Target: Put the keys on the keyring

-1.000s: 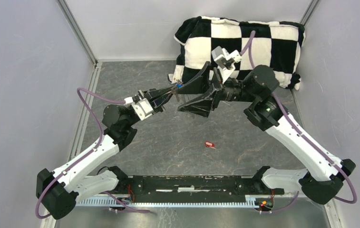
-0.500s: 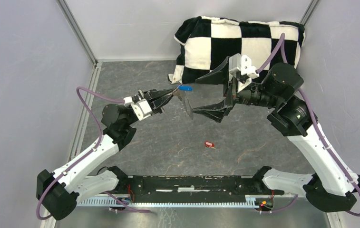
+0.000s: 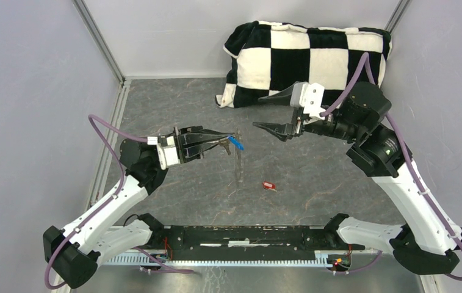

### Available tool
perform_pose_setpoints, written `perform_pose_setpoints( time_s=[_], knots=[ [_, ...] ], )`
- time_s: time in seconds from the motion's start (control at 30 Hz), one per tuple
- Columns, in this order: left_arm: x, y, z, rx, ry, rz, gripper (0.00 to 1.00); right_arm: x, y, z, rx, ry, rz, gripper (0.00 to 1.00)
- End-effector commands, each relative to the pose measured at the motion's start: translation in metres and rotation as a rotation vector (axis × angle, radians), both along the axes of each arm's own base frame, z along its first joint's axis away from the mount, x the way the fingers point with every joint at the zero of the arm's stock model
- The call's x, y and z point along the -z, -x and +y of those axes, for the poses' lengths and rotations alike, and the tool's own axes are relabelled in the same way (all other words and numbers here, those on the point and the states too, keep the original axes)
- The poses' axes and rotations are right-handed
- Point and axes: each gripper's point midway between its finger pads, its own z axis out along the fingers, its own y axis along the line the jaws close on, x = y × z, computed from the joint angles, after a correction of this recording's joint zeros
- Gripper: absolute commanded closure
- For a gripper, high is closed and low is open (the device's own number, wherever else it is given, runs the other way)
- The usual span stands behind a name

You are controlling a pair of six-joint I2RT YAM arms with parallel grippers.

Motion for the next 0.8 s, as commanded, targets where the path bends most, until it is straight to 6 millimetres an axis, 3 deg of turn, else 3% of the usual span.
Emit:
perform_pose_setpoints(
  time_s=[0.0,0.13,0.23,0.47,0.77],
  knots=[
    [-0.025,0.025,0.007,0.083,0.019,-0.061,0.98,0.019,0.025,0.019,-0.214,0.045,-0.002,0.42],
    [-0.025,0.025,0.006,0.089,0.014,-0.056,0.98,0.023,0.049,0.027,-0.375,0.023,0.002,0.43],
    [-0.025,0.023,0.006,0.08,0.015,-0.05,0.98,0.02,0.055,0.026,-0.396,-0.012,-0.007,0.41],
    [-0.022,0.02,0.005,0.072,0.009,-0.039,0.98,0.019,0.056,0.032,-0.424,-0.05,0.036,0.42],
    [-0.019,0.016,0.004,0.059,0.004,-0.031,0.98,0.02,0.058,0.039,-0.446,-0.08,0.056,0.52]
  ],
)
